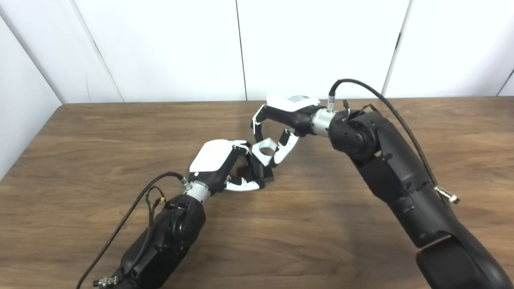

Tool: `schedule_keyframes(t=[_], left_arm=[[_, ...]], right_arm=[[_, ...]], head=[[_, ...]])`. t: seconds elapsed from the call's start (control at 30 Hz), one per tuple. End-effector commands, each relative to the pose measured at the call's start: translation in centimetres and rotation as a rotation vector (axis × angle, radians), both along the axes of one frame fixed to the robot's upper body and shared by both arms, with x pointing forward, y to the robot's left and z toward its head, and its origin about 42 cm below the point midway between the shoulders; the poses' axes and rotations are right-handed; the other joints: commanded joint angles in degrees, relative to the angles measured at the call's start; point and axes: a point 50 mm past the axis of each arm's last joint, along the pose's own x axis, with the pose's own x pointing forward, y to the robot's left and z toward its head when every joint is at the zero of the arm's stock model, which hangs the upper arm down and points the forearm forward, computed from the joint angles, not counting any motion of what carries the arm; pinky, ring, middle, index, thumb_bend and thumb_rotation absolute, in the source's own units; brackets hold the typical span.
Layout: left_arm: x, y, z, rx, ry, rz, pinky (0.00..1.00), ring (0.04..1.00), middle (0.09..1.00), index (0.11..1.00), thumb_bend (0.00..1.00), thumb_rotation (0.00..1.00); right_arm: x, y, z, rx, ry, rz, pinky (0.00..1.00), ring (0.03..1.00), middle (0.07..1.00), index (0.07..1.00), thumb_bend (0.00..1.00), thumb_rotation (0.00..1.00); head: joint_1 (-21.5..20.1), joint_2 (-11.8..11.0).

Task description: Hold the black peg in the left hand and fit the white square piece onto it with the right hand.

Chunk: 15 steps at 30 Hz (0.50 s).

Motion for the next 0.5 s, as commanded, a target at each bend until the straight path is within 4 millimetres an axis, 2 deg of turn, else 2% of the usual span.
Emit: schedule_keyframes(t=[0.0,0.27,0.47], left_arm=[[-1.3,-0.1,-3.6,0.092,0.14,-0.005,0.79,0.855,0.847,0.492,0.52,0.08],[-1.3,-0.4,-3.6,0.085,0.139,-0.004,0.79,0.855,0.845,0.492,0.52,0.08],[-1.3,-0.4,-3.5,0.087,0.139,-0.001,0.79,0.855,0.846,0.492,0.52,0.08]], right_arm=[[0.6,1.1,3.8,0.05,-0.095,0.026,0.88,0.87,0.784,0.481,0.52,0.14],[0.4,2.0,3.7,0.058,-0.085,0.043,0.89,0.869,0.786,0.481,0.52,0.14],[0.1,2.3,2.8,0.053,-0.072,0.05,0.87,0.861,0.779,0.481,0.52,0.14]], head=[[0.1,0.0],[0.4,0.4],[0.6,0.6]])
